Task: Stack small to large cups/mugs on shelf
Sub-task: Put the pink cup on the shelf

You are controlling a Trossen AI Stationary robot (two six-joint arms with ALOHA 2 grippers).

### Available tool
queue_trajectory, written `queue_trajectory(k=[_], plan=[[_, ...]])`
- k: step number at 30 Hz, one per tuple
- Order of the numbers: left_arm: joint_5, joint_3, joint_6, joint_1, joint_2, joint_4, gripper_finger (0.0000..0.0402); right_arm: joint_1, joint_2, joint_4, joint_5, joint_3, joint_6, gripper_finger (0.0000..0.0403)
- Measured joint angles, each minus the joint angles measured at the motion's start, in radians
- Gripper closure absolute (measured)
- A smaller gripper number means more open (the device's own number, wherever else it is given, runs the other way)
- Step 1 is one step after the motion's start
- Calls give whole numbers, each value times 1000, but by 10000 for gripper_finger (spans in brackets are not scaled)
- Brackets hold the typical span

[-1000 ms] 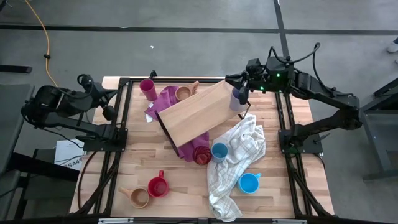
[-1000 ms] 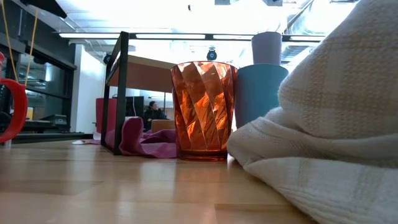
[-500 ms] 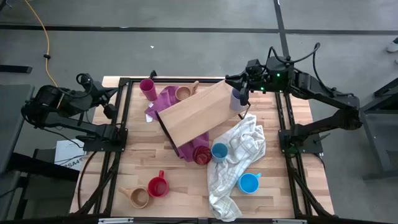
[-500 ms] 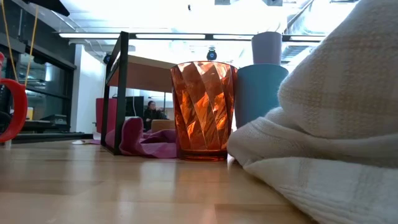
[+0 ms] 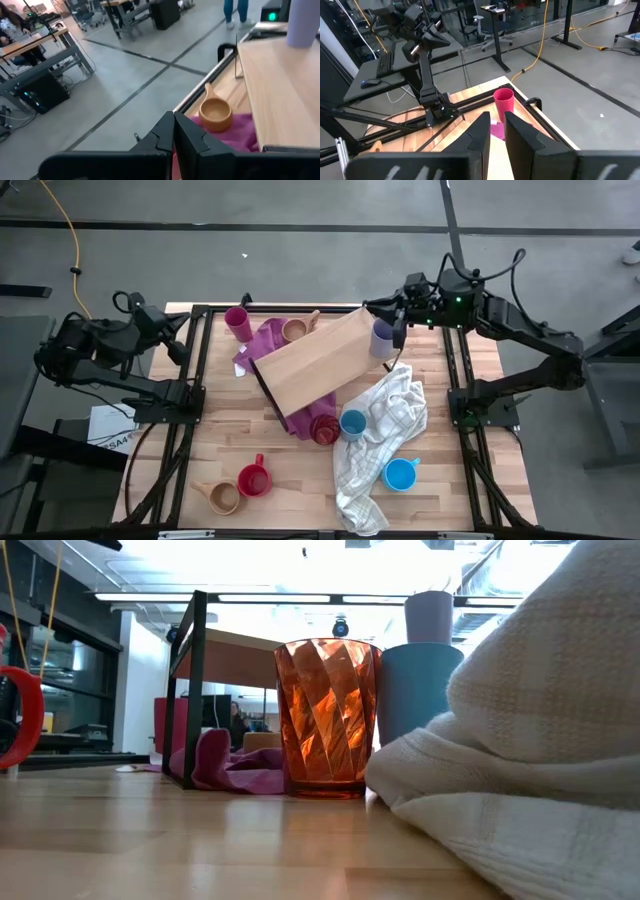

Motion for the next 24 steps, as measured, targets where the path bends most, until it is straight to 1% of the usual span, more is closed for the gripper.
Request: queue_trajectory(k=[5, 9, 14, 21, 23, 24], plan=[[2, 0, 41, 0, -29, 115, 401, 0, -9, 2, 1, 0, 1, 354], [53, 0, 118, 0, -50, 271, 401, 0, -11, 3, 1, 0, 0, 354], [182, 0, 211, 0, -66, 470, 401, 0, -11, 3, 1, 0, -2, 354], [394, 0, 371, 0, -68, 765, 401, 0, -11, 2, 1, 0, -2, 354], [428, 0, 401, 0, -68, 814, 401, 0, -11, 2, 1, 0, -2, 354], [429, 0, 409, 0, -68, 817, 401, 0, -11, 2, 1, 0, -2, 354]])
